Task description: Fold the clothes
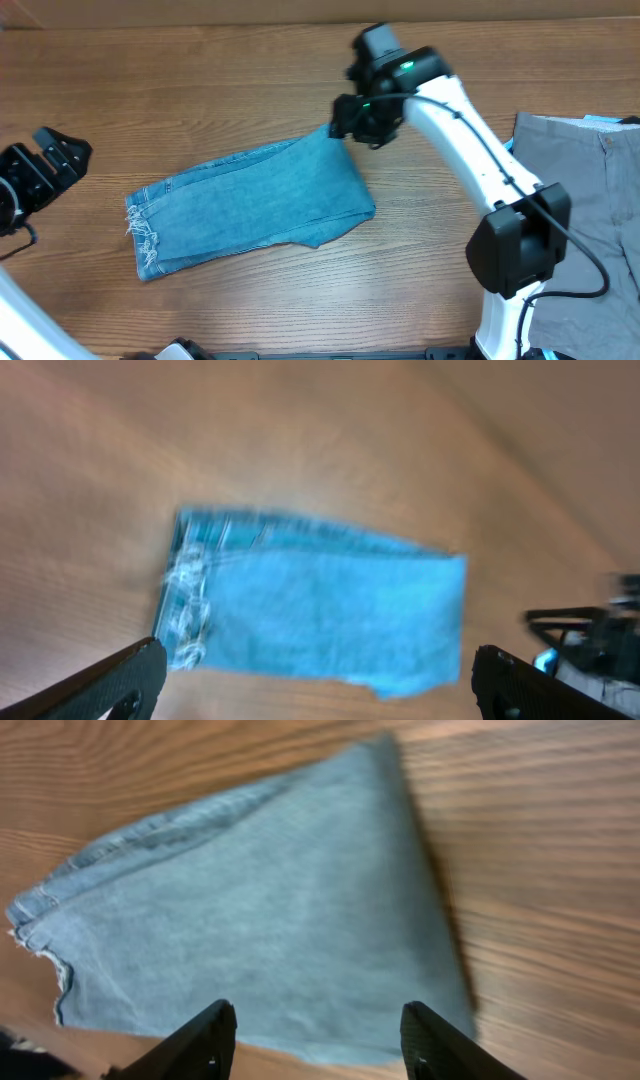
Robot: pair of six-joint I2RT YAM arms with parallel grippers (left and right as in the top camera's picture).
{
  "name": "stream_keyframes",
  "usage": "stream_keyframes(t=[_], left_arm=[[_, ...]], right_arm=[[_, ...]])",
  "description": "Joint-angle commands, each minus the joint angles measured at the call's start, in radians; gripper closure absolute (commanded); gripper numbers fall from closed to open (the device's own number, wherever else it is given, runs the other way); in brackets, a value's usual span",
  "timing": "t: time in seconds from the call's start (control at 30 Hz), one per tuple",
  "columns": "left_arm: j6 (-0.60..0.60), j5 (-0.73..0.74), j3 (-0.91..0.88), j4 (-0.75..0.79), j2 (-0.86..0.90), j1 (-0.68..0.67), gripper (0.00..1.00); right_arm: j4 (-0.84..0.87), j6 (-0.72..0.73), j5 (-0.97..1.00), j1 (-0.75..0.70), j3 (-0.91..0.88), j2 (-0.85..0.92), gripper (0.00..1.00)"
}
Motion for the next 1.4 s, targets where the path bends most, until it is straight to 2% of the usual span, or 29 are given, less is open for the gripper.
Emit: stream_keyframes(t=[0.0, 0.13, 0.37, 0.77, 0.93, 1.17, 1.27, 1.37], left_arm=[[0.106, -0.035, -0.158, 0.032, 0.042, -0.004, 0.00], [0.239, 0.011, -0.345, 0.108, 0.100, -0.005, 0.00], [0.203, -0.122, -0.529, 0.240, 0.280, -0.003, 0.00], [0.277, -0.135, -0.543, 0.374, 0.585, -0.011, 0.00], [0.348, -0.080, -0.543, 0.429, 0.666, -0.029, 0.04], [0.385, -0.112, -0.544, 0.459, 0.746, -0.102, 0.24], [0.384, -0.142, -0.544, 0.462, 0.779, -0.135, 0.38], [0.384, -0.149, -0.544, 0.460, 0.792, -0.154, 0.57]], right_arm=[[-0.039, -0.082, -0.068, -0.010, 0.007, -0.030, 0.46], [-0.079, -0.112, -0.068, -0.006, 0.007, -0.032, 0.46], [-0.128, -0.103, -0.072, 0.031, 0.007, -0.032, 0.45], [-0.137, -0.104, -0.069, 0.042, 0.002, -0.032, 0.40], [-0.070, -0.103, -0.068, 0.087, -0.076, -0.032, 0.40], [0.113, -0.043, -0.106, 0.117, -0.288, -0.031, 0.40], [0.167, -0.043, -0.117, 0.130, -0.364, -0.031, 0.41], [0.211, -0.043, -0.117, 0.142, -0.423, -0.031, 0.40]])
